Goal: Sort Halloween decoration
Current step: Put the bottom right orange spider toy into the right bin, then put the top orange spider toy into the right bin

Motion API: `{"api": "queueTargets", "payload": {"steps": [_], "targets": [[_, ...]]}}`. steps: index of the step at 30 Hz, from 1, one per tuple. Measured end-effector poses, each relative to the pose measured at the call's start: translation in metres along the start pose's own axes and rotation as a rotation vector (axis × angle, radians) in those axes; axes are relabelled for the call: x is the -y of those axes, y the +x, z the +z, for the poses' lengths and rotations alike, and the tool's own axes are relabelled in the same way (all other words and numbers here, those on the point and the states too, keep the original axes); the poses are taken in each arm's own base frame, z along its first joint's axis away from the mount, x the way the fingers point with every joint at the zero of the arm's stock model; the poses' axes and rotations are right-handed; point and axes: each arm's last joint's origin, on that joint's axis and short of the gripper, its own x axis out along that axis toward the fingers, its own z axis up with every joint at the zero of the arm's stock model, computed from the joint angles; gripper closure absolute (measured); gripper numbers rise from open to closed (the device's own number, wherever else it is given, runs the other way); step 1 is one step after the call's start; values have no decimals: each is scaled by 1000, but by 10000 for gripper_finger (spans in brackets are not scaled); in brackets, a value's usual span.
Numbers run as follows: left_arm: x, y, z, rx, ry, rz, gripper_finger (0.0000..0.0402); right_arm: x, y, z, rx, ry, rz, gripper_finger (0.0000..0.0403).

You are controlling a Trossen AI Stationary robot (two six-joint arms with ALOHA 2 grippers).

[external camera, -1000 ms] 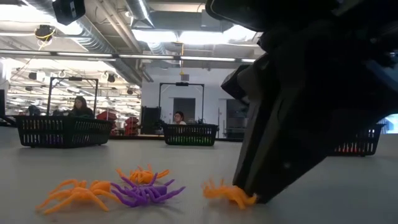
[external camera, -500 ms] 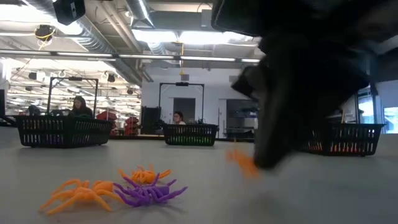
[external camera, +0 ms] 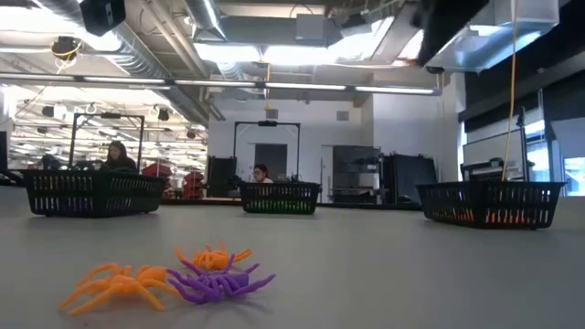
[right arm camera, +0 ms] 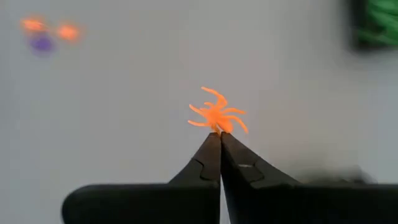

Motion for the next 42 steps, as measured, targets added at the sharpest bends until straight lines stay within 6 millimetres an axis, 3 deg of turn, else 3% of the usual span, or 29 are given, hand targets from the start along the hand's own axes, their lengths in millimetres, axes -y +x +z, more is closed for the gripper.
{"api": "queueTargets", "payload": {"steps": [3, 6, 12, 17, 23, 28, 34, 42], "targets": [[0, 0, 0, 3, -3, -2, 321, 25, -27, -22, -18, 60, -64, 402], [0, 0, 1, 13, -4, 6, 321, 48, -36, -50, -9, 144, -65, 402], [1, 0, 3, 51, -4, 10, 321, 82, -10, -111, -32, 440, 15, 402], [3, 0, 5, 66, -14, -1, 321, 94, 2, -131, 9, 617, 11, 373], [6, 0, 7, 89, -42, -25, 321, 100, -3, -123, 79, 604, -9, 277], [6, 0, 8, 92, -47, -28, 321, 95, -12, -96, 321, 547, 118, 209], [9, -1, 10, 109, -73, -55, 321, 67, -7, -56, 569, 389, 281, 200], [16, -1, 11, 49, -51, -180, 321, 1, 34, -6, 466, 122, 341, 213]]}}
